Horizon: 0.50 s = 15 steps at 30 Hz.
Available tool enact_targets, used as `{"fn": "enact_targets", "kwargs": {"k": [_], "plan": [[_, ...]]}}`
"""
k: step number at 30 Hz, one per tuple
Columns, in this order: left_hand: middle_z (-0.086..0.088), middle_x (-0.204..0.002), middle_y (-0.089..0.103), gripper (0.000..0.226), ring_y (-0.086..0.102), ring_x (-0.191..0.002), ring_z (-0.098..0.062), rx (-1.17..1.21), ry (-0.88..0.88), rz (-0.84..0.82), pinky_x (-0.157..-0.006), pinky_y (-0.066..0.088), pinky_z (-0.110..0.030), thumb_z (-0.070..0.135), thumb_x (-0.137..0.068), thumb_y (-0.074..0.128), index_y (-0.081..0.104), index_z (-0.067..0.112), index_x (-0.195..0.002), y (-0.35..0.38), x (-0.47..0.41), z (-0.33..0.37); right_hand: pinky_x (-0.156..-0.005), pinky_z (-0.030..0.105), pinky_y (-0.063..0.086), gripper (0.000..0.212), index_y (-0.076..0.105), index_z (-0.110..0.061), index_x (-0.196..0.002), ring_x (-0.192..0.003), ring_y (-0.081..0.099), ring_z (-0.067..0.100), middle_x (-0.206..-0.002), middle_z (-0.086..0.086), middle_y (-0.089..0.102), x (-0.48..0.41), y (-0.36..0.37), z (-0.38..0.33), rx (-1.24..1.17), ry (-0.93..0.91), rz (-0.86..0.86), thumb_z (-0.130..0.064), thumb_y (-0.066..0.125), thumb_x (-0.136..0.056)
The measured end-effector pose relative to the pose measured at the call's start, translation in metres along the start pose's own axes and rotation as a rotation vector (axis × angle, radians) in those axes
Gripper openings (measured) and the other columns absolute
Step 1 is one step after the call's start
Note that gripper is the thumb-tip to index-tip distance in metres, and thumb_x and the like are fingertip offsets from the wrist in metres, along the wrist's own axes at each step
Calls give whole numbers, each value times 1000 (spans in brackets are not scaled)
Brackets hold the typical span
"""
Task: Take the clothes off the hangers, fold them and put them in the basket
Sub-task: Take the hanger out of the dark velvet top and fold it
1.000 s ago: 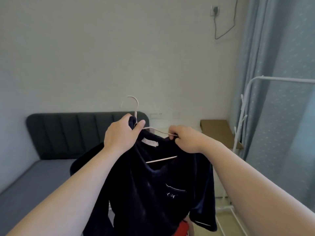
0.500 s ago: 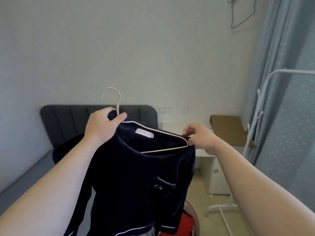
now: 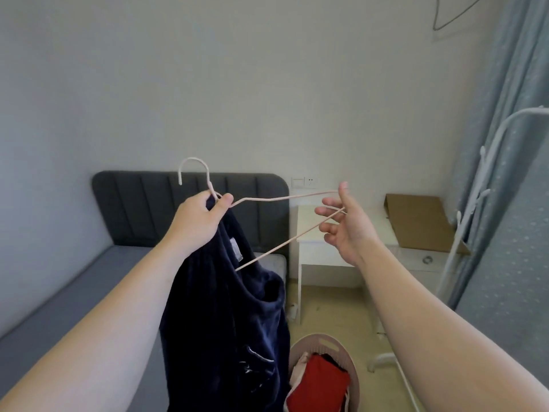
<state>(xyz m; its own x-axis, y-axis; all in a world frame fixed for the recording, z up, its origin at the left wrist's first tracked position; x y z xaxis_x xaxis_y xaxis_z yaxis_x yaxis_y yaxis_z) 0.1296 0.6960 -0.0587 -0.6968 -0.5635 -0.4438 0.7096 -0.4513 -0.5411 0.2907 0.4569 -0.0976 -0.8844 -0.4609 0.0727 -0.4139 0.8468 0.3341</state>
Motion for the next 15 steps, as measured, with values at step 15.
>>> {"fn": "enact_targets", "kwargs": {"k": [15], "plan": [[6, -81, 67, 36, 60, -83, -19, 7, -155, 142, -72, 44, -37, 47, -101, 40, 67, 28, -88, -1, 14, -70, -45, 26, 8, 49, 26, -23, -51, -49, 4, 16, -52, -5, 18, -27, -17, 61, -506, 222, 248, -26, 53, -92]]}}
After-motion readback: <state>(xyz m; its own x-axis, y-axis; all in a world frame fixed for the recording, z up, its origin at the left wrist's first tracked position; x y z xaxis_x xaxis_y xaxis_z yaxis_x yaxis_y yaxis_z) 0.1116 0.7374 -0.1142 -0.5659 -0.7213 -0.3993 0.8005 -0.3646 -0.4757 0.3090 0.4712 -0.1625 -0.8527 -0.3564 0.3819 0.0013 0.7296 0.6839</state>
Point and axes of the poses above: each hand's wrist, its own x-axis away from the middle knuckle, its own y-axis out of the palm, z = x × y, the point moved 4 cm from there along -x, towards the middle knuckle
